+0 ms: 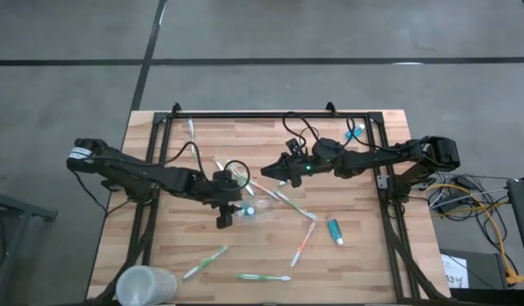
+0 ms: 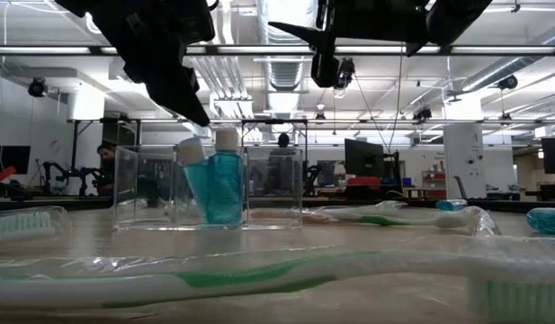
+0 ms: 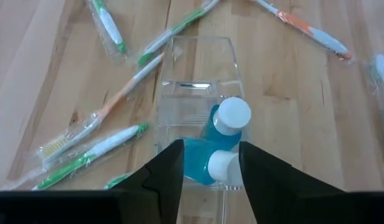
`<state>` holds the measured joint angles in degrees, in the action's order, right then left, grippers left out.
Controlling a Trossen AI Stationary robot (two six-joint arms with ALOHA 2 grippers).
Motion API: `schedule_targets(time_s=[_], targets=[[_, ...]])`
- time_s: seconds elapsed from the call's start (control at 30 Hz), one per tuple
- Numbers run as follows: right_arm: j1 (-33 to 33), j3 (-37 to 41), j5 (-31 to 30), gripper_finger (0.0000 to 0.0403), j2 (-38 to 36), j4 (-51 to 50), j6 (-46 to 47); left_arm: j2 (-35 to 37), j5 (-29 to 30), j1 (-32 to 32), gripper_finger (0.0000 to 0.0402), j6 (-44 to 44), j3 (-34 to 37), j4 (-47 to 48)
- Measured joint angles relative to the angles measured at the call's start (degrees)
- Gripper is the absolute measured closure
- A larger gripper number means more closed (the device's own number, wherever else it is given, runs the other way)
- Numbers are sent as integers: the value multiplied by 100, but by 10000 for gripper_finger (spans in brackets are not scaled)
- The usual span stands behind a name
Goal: Pick & Place toothbrushing station
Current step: Put the blue mouthwash bottle into the transparent organizer
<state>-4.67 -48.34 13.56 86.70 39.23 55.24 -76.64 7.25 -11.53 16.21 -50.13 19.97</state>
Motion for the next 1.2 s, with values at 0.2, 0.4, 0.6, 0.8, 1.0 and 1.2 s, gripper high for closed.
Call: schedule_targets(time_s=[0.2,0.4,0.6,0.8,1.0,1.2], targets=[[-2,0,2,268,-3,1,-39,2,121,2,243,-312,-285,93],[-2,0,43,268,-87,52,-149,6,956,2,244,-969,-911,314],[4,2,438,270,-632,-246,-27,13,1338,4,245,-1546,-1715,765],[5,2,105,286,-1599,-1840,-172,17,1397,26,246,-1633,-2747,1869],[103,2,-1704,306,-2585,-3716,-142,20,1489,63,246,-1614,-3187,1763],[304,0,-2706,321,-3111,-5223,668,19,1375,170,248,-1276,-3104,1795]])
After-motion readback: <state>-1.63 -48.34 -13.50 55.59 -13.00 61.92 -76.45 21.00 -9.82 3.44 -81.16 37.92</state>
